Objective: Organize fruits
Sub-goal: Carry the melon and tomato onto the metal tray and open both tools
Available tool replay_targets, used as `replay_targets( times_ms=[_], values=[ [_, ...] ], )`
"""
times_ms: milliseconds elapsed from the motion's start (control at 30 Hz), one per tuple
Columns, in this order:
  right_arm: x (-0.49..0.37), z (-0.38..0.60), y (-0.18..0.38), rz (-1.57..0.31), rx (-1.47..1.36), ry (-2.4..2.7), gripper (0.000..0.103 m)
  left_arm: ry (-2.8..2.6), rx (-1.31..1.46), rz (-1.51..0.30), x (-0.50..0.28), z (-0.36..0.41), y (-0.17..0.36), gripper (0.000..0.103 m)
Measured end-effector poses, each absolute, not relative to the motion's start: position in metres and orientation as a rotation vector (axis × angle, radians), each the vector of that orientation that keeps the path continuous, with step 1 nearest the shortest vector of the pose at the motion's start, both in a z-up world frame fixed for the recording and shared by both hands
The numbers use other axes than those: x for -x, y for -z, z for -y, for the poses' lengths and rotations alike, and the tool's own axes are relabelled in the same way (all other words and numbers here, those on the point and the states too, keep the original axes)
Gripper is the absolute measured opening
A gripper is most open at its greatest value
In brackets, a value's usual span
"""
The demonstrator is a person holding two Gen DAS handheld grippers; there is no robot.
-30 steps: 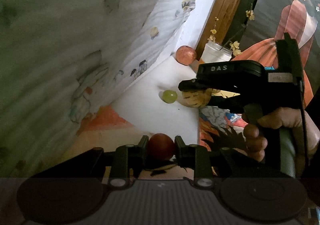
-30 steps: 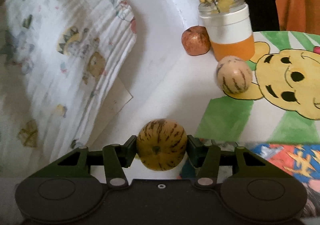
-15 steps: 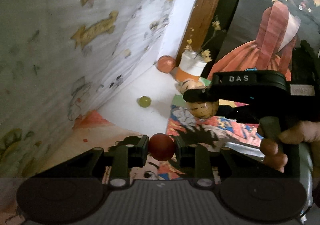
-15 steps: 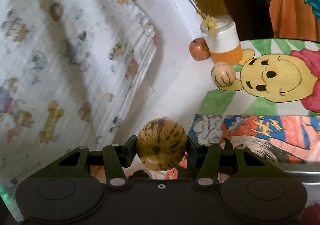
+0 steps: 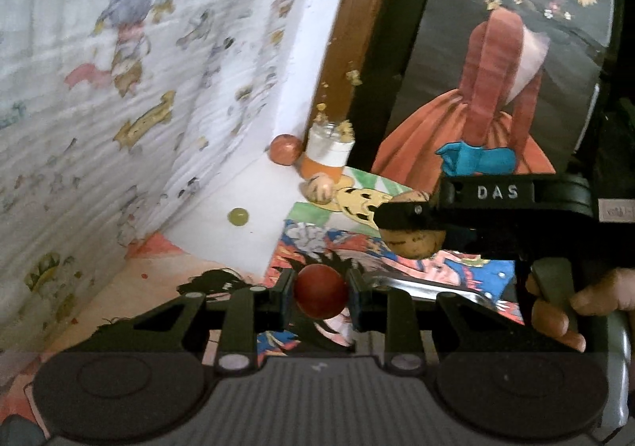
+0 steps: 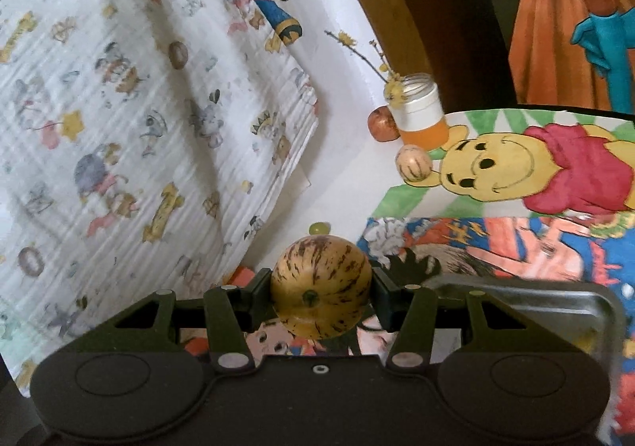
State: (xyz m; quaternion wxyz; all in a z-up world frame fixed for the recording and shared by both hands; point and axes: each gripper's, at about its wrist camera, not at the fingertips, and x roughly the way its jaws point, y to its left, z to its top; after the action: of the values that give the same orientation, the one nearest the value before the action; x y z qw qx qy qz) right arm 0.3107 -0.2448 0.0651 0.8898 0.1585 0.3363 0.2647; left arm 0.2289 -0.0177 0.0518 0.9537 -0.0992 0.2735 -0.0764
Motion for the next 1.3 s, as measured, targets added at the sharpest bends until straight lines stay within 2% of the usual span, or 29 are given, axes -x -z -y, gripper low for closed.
replay_targets(
  times_ms=[600, 1300],
  values=[
    [-0.219, 0.324, -0.033, -0.658, -0.299, -0.453, 0.054, 0.222, 0.132, -0.576, -0.178, 0.082, -0.053, 0.030],
    [-0.150, 0.340, 0.024, -0.684, -0.218, -0.418, 0.054, 0.223, 0.162, -0.738, -0.151, 0.094, 0.016, 0.030]
  ],
)
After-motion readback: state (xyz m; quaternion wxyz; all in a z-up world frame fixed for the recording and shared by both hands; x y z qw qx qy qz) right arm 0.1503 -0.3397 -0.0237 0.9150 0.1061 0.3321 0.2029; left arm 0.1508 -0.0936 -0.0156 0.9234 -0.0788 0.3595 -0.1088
